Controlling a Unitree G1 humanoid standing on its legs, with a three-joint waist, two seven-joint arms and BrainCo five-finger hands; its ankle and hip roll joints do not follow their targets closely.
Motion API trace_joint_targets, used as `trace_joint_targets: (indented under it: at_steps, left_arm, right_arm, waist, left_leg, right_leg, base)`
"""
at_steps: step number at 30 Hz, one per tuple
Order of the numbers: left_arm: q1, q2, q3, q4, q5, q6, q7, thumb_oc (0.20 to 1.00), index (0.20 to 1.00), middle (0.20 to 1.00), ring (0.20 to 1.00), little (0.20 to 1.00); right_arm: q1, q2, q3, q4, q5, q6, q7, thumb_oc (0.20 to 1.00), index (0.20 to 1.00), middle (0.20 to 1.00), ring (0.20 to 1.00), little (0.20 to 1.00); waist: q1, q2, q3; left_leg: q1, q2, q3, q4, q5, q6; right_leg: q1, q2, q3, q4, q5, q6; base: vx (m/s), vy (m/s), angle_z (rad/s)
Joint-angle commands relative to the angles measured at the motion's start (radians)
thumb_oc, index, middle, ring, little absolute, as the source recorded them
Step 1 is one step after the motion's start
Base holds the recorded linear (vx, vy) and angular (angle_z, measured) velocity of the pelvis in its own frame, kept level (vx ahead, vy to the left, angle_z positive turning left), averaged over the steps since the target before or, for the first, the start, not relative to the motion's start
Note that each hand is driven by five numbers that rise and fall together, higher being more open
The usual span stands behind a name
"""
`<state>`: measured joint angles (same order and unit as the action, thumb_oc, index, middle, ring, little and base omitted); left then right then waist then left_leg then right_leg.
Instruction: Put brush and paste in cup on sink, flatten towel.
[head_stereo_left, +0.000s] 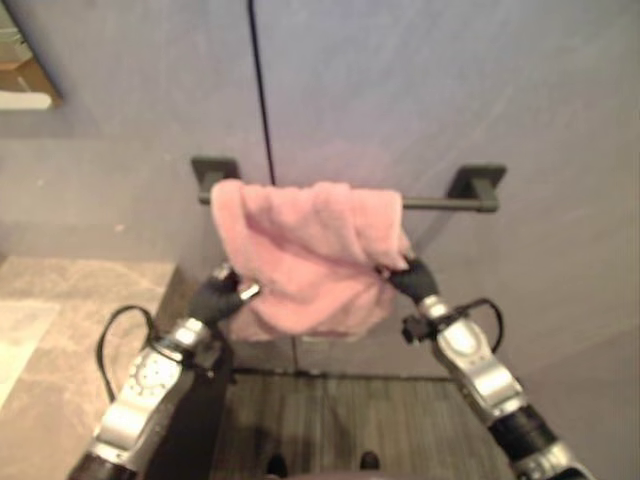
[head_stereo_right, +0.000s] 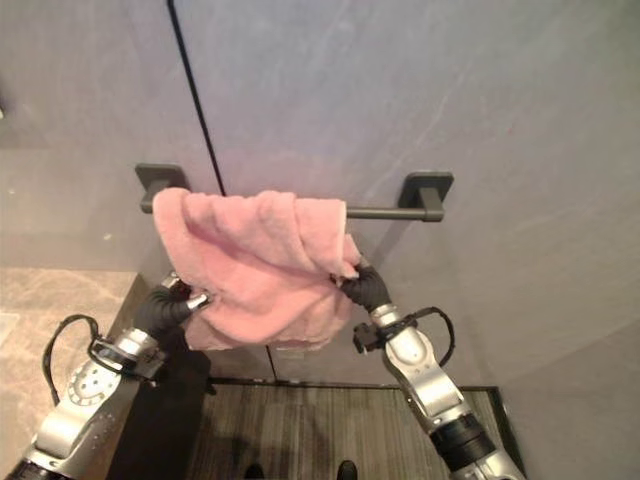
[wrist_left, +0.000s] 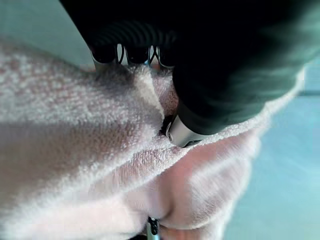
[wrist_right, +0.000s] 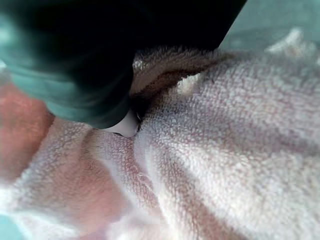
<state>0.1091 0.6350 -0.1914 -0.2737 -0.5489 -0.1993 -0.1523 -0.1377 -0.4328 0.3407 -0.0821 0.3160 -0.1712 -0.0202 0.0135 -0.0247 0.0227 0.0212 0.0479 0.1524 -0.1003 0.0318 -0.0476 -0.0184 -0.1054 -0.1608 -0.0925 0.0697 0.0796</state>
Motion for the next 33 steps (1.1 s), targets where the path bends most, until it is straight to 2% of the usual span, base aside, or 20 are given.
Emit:
trace_joint_targets:
  at_steps: [1,3,5,7,8,10,11,13,14,15,17,18,20,21,22,23,25,26,31,33]
  left_arm:
    - [-0.038,0.034,0.008,-0.016,0.001,-0.06,0.0,0.2,0.2,0.2,0.2,0.2]
    - [-0.056,0.063,0.005,-0.024,0.065,-0.056,0.02,0.2,0.2,0.2,0.2,0.2]
    - [-0.041,0.08,0.035,-0.077,0.04,-0.064,0.008,0.2,0.2,0.2,0.2,0.2]
    - [-0.026,0.048,0.029,-0.044,-0.01,-0.068,0.011,0.2,0.2,0.2,0.2,0.2]
    - [-0.032,0.039,0.058,-0.07,0.028,-0.072,0.045,0.2,0.2,0.2,0.2,0.2]
    - [-0.002,0.004,0.127,-0.105,-0.013,-0.095,0.069,0.2,0.2,0.2,0.2,0.2]
    - [-0.001,0.003,0.128,-0.106,-0.013,-0.095,0.069,0.2,0.2,0.2,0.2,0.2]
    - [-0.026,-0.043,0.178,-0.143,0.028,-0.121,0.147,0.2,0.2,0.2,0.2,0.2]
    - [-0.025,-0.043,0.18,-0.145,0.028,-0.12,0.148,0.2,0.2,0.2,0.2,0.2]
    - [-0.001,-0.081,0.146,-0.111,-0.054,-0.102,0.131,0.2,0.2,0.2,0.2,0.2]
    - [0.007,-0.071,0.127,-0.097,-0.016,-0.091,0.117,0.2,0.2,0.2,0.2,0.2]
    - [0.013,-0.027,0.122,-0.108,0.047,-0.076,0.106,0.2,0.2,0.2,0.2,0.2]
    - [0.034,-0.04,0.145,-0.108,-0.053,-0.082,0.083,0.2,0.2,0.2,0.2,0.2]
    - [0.033,-0.034,0.111,-0.062,0.001,-0.065,0.083,0.2,0.2,0.2,0.2,0.2]
    - [0.032,-0.034,0.11,-0.061,0.002,-0.065,0.083,0.2,0.2,0.2,0.2,0.2]
    - [0.043,0.0,0.122,-0.078,0.035,-0.062,0.082,0.2,0.2,0.2,0.2,0.2]
    - [0.046,-0.003,0.083,-0.031,0.021,-0.052,0.065,0.2,0.2,0.2,0.2,0.2]
    - [0.026,0.011,0.077,-0.031,0.087,-0.048,0.073,0.2,0.2,0.2,0.2,0.2]
    - [-0.005,0.001,0.089,-0.088,0.081,-0.067,0.089,0.2,0.2,0.2,0.2,0.2]
    - [-0.016,-0.018,0.101,-0.125,0.038,-0.091,0.095,0.2,0.2,0.2,0.2,0.2]
  right_arm:
    - [-0.02,0.018,-0.066,-0.061,0.026,-0.095,-0.002,0.2,0.2,0.2,0.2,0.2]
    - [-0.022,0.013,-0.049,-0.059,0.008,-0.083,-0.026,0.2,0.2,0.2,0.2,0.2]
    - [-0.011,0.008,-0.059,-0.097,0.033,-0.096,0.003,0.2,0.2,0.2,0.2,0.2]
    - [-0.005,0.008,-0.049,-0.091,0.035,-0.094,0.01,0.2,0.2,0.2,0.2,0.2]
    - [-0.017,0.017,-0.045,-0.111,0.045,-0.095,-0.009,0.2,0.2,0.2,0.2,0.2]
    - [-0.028,0.016,-0.041,-0.171,0.064,-0.109,0.02,0.2,0.2,0.2,0.2,0.2]
    - [-0.029,0.015,-0.04,-0.171,0.064,-0.109,0.02,0.2,0.2,0.2,0.2,0.2]
    - [-0.111,0.033,-0.012,-0.147,0.055,-0.109,-0.023,0.2,0.2,0.2,0.2,0.2]
    - [-0.113,0.033,-0.01,-0.146,0.055,-0.109,-0.023,0.2,0.2,0.2,0.2,0.2]
    - [-0.108,0.044,-0.001,-0.137,0.065,-0.106,-0.022,0.2,0.2,0.2,0.2,0.2]
    - [-0.096,0.043,0.002,-0.118,0.059,-0.095,-0.02,0.2,0.2,0.2,0.2,0.2]
    - [-0.064,0.033,0.002,-0.121,0.059,-0.08,-0.011,0.2,0.2,0.2,0.2,0.2]
    - [-0.043,0.011,-0.019,-0.16,0.058,-0.091,0.023,0.2,0.2,0.2,0.2,0.2]
    - [-0.049,0.016,-0.01,-0.096,0.035,-0.072,-0.008,0.2,0.2,0.2,0.2,0.2]
    - [-0.05,0.017,-0.01,-0.094,0.035,-0.072,-0.008,0.2,0.2,0.2,0.2,0.2]
    - [-0.059,0.02,0.002,-0.082,0.023,-0.068,-0.007,0.2,0.2,0.2,0.2,0.2]
    - [-0.052,0.018,0.009,-0.054,-0.005,-0.059,-0.011,0.2,0.2,0.2,0.2,0.2]
    - [-0.046,0.019,0.004,-0.058,-0.009,-0.057,-0.024,0.2,0.2,0.2,0.2,0.2]
    - [-0.033,0.015,-0.039,-0.112,-0.021,-0.084,-0.042,0.2,0.2,0.2,0.2,0.2]
    - [-0.04,0.022,-0.058,-0.162,0.003,-0.111,-0.035,0.2,0.2,0.2,0.2,0.2]
  waist:
    - [0.003,-0.015,-0.019]
    - [0.003,-0.008,-0.014]
    - [0.002,-0.007,-0.014]
    - [0.001,-0.008,-0.015]
    - [0.005,-0.004,-0.013]
    - [0.007,-0.006,-0.012]
    - [0.006,-0.006,-0.012]
    - [0.017,-0.006,-0.008]
    - [0.016,-0.006,-0.007]
    - [0.016,-0.003,-0.004]
    - [0.016,-0.001,-0.007]
    - [0.015,0.003,-0.009]
    - [0.013,0.002,-0.01]
    - [0.014,0.006,-0.011]
    - [0.014,0.006,-0.01]
    - [0.019,0.011,-0.01]
    - [0.017,0.012,-0.011]
    - [0.016,0.014,-0.011]
    - [0.01,0.015,-0.008]
    - [0.005,0.013,-0.006]
  left_leg:
    - [0.013,-0.002,-0.031,0.013,-0.095,0.048]
    - [0.015,-0.002,-0.028,0.013,-0.093,0.046]
    - [0.014,-0.001,-0.028,0.013,-0.093,0.046]
    - [0.015,-0.002,-0.027,0.013,-0.095,0.046]
    - [0.014,-0.002,-0.027,0.013,-0.094,0.047]
    - [0.013,-0.002,-0.028,0.013,-0.094,0.048]
    - [0.013,-0.002,-0.029,0.013,-0.094,0.048]
    - [0.017,-0.003,-0.029,0.013,-0.096,0.049]
    - [0.018,-0.003,-0.029,0.013,-0.096,0.049]
    - [0.019,-0.003,-0.028,0.013,-0.097,0.051]
    - [0.02,-0.003,-0.028,0.013,-0.098,0.051]
    - [0.019,-0.003,-0.028,0.013,-0.096,0.051]
    - [0.02,-0.005,-0.029,0.013,-0.098,0.051]
    - [0.024,-0.005,-0.028,0.013,-0.099,0.053]
    - [0.025,-0.005,-0.027,0.013,-0.1,0.053]
    - [0.023,-0.007,-0.03,0.013,-0.098,0.053]
    - [0.026,-0.008,-0.026,0.013,-0.1,0.053]
    - [0.026,-0.008,-0.026,0.013,-0.1,0.053]
    - [0.025,-0.01,-0.03,0.013,-0.101,0.054]
    - [0.024,-0.01,-0.032,0.013,-0.102,0.055]
  right_leg:
    - [0.025,-0.068,-0.064,0.005,-0.022,0.058]
    - [0.026,-0.067,-0.06,0.005,-0.021,0.057]
    - [0.025,-0.067,-0.061,0.005,-0.022,0.058]
    - [0.025,-0.069,-0.059,0.005,-0.023,0.058]
    - [0.024,-0.068,-0.057,0.005,-0.022,0.057]
    - [0.022,-0.069,-0.056,0.005,-0.025,0.056]
    - [0.022,-0.069,-0.056,0.005,-0.025,0.056]
    - [0.026,-0.069,-0.055,0.005,-0.025,0.052]
    - [0.027,-0.069,-0.055,0.005,-0.025,0.052]
    - [0.027,-0.068,-0.055,0.005,-0.026,0.051]
    - [0.028,-0.068,-0.054,0.005,-0.027,0.051]
    - [0.028,-0.068,-0.053,0.005,-0.028,0.051]
    - [0.029,-0.071,-0.056,0.005,-0.03,0.054]
    - [0.033,-0.071,-0.057,0.005,-0.029,0.053]
    - [0.033,-0.071,-0.057,0.005,-0.029,0.053]
    - [0.032,-0.071,-0.056,0.005,-0.03,0.054]
    - [0.034,-0.073,-0.056,0.005,-0.029,0.055]
    - [0.035,-0.072,-0.057,0.005,-0.029,0.055]
    - [0.036,-0.073,-0.062,0.005,-0.032,0.054]
    - [0.034,-0.074,-0.062,0.005,-0.033,0.055]
  base:
    - [0.0,0.0,0.0]
    - [0.0,-0.008,-0.02]
    - [0.0,-0.013,-0.04]
    - [0.0,-0.007,-0.02]
    - [0.0,0.0,0.0]
    - [0.0,0.0,0.0]
    - [0.01,-0.012,-0.04]
    - [0.0,-0.006,-0.02]
    - [0.0,0.0,0.0]
    - [0.0,0.0,0.0]
    - [0.0,-0.006,0.02]
    - [0.0,0.0,0.0]
    - [0.0,0.0,0.0]
    - [0.0,0.0,0.0]
    - [0.0,0.0,0.0]
    - [0.0,0.0,0.0]
    - [0.0,0.0,0.0]
    - [0.0,0.0,0.0]
    - [0.0,0.0,0.0]
    - [0.0,0.0,0.0]
